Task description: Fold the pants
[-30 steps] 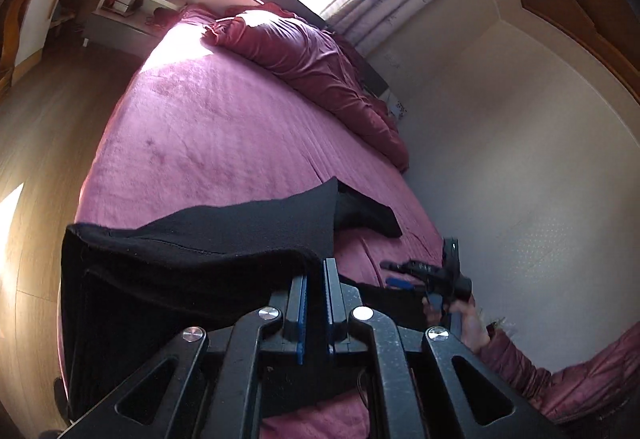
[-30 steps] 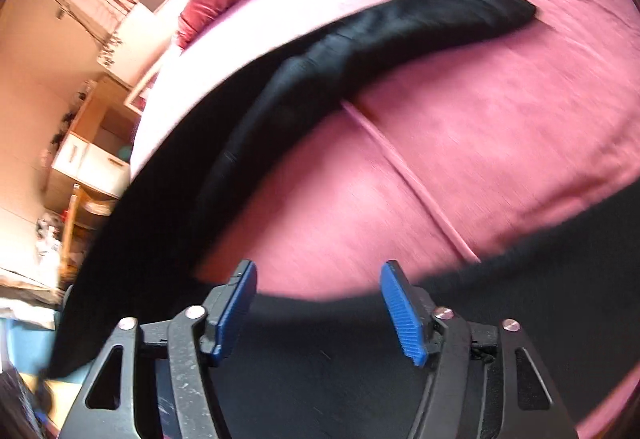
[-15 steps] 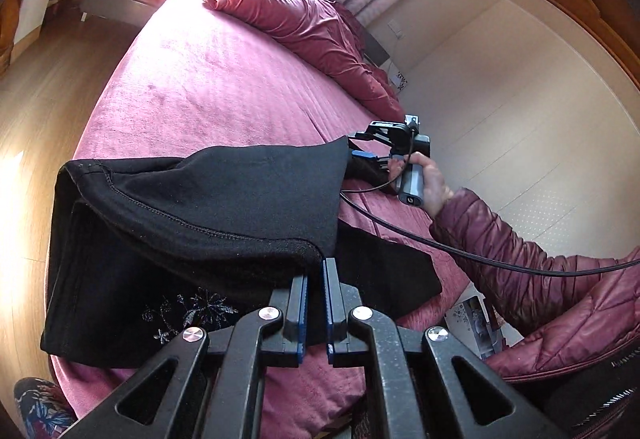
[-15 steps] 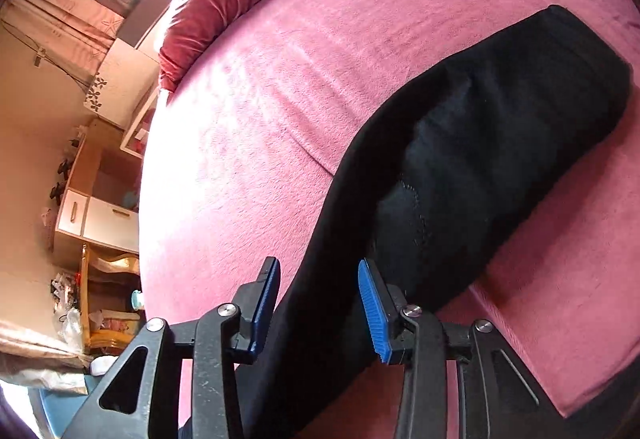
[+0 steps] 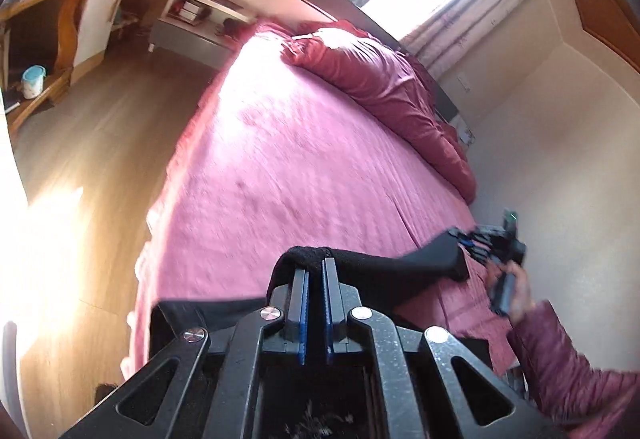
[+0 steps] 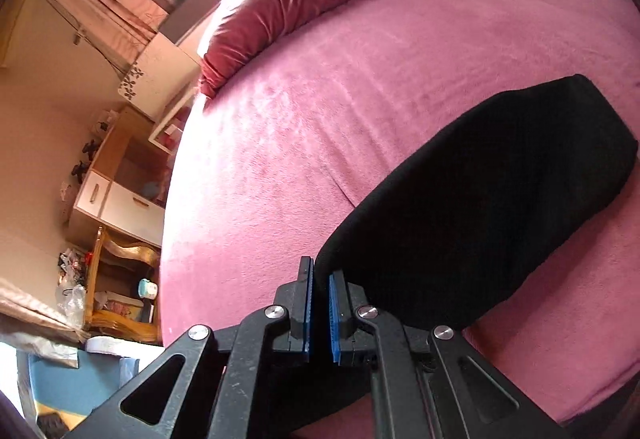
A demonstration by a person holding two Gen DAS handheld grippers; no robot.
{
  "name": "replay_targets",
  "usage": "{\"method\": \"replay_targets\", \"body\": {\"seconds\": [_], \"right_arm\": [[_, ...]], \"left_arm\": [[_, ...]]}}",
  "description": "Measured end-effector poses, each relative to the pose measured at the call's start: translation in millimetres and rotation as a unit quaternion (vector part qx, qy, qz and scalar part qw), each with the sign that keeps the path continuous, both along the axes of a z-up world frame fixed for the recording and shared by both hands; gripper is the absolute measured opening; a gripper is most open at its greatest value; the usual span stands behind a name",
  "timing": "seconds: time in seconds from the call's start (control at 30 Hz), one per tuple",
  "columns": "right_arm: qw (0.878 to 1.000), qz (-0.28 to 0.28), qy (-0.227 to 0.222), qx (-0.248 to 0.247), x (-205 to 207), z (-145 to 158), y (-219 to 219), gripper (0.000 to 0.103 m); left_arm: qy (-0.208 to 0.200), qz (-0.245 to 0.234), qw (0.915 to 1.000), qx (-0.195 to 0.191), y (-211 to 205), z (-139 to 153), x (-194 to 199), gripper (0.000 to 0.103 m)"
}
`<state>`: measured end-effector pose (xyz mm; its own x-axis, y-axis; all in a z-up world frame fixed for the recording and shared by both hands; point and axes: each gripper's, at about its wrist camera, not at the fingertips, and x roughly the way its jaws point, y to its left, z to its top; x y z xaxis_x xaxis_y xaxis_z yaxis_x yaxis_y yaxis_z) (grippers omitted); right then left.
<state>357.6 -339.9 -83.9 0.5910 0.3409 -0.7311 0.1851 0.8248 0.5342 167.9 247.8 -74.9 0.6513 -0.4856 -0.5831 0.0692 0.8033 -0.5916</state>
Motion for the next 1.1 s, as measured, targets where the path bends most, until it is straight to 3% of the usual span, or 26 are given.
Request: {"method": "replay_targets", "body": {"seconds": [0.2,0.33,0.47,0.6,0.77,0.9,1.07,1.1], "right_arm": [[0.998,0.029,-0.061,0.021,-79,40,-8,0.007],[0.996,0.037,-0.074,0.029,-153,34,-11,0.007],[0.997,0.04,-0.062,0.034,-220,11,-12,0.007],[0.998,0.051,-0.024,0.026,-266,-26,-3,0.007],[0.998,0.054,0.034,0.014,-289,-77,11,0.007],[0.997,0.049,0.063,0.003,-290,-106,14,0.006],[0.995,0.061,0.077,-0.025,-280,-118,23,0.006],[0.995,0.061,0.079,-0.028,-280,-120,26,0.006]], "left_arm": [[-0.013,0.046,0.9988,0.004,28,22,60,0.005],[-0.037,0.031,0.9986,0.021,19,36,45,0.005],[-0.051,0.02,0.9983,0.021,16,35,5,0.005],[-0.025,0.028,0.9993,0.0,25,6,-43,0.005],[0.049,0.058,0.9969,-0.024,37,-57,-94,0.005],[0.111,0.081,0.9897,-0.041,40,-106,-122,0.005],[0.157,0.114,0.9763,-0.095,50,-136,-134,0.008],[0.168,0.122,0.9727,-0.103,53,-138,-135,0.015]]}}
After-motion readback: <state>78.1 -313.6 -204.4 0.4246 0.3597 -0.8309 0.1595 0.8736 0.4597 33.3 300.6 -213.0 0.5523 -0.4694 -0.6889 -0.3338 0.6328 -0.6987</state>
